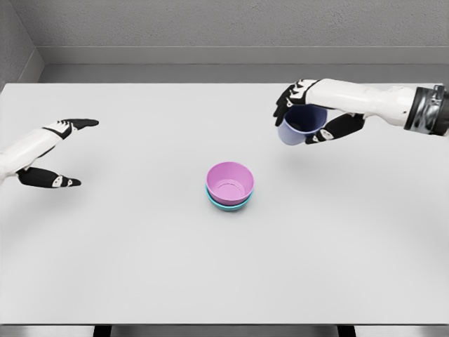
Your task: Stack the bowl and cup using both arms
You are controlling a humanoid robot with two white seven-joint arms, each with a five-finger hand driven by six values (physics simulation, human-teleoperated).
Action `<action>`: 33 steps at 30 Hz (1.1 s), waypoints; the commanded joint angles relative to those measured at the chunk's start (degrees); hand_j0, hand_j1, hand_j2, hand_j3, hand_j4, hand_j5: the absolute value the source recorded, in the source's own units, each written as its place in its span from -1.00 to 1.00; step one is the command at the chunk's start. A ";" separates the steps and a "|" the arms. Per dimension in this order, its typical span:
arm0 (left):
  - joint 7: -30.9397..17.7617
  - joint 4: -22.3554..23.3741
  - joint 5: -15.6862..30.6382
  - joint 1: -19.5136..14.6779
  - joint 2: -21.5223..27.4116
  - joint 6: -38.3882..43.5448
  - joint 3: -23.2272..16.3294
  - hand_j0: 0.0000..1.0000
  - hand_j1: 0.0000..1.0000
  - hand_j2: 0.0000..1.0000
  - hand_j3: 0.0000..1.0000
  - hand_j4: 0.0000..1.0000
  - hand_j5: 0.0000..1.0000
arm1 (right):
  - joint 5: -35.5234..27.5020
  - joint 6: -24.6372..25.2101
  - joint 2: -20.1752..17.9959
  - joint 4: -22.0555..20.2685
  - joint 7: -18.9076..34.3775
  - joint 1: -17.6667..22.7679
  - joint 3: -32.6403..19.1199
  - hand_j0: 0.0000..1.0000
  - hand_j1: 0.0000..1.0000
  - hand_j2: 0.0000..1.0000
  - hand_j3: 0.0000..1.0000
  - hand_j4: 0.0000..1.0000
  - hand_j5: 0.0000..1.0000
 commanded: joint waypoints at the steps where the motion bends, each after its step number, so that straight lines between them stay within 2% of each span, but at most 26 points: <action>1: 0.03 0.40 0.24 0.00 -0.89 0.16 0.23 1.00 1.00 1.00 1.00 1.00 1.00 | -0.33 0.05 0.51 -0.98 -0.05 0.00 -0.04 0.14 0.14 0.14 0.14 0.14 0.14; 19: 0.03 0.49 0.24 -0.09 -1.41 0.16 0.23 1.00 1.00 1.00 1.00 1.00 1.00 | 0.29 0.14 3.06 -9.94 -0.05 0.79 0.57 0.15 0.15 0.15 0.15 0.15 0.15; 33: 0.03 1.11 0.06 -0.53 -2.12 0.16 0.14 1.00 1.00 1.00 1.00 1.00 1.00 | 0.38 -1.62 3.59 -11.00 -0.05 1.41 3.56 0.17 0.17 0.17 0.17 0.17 0.17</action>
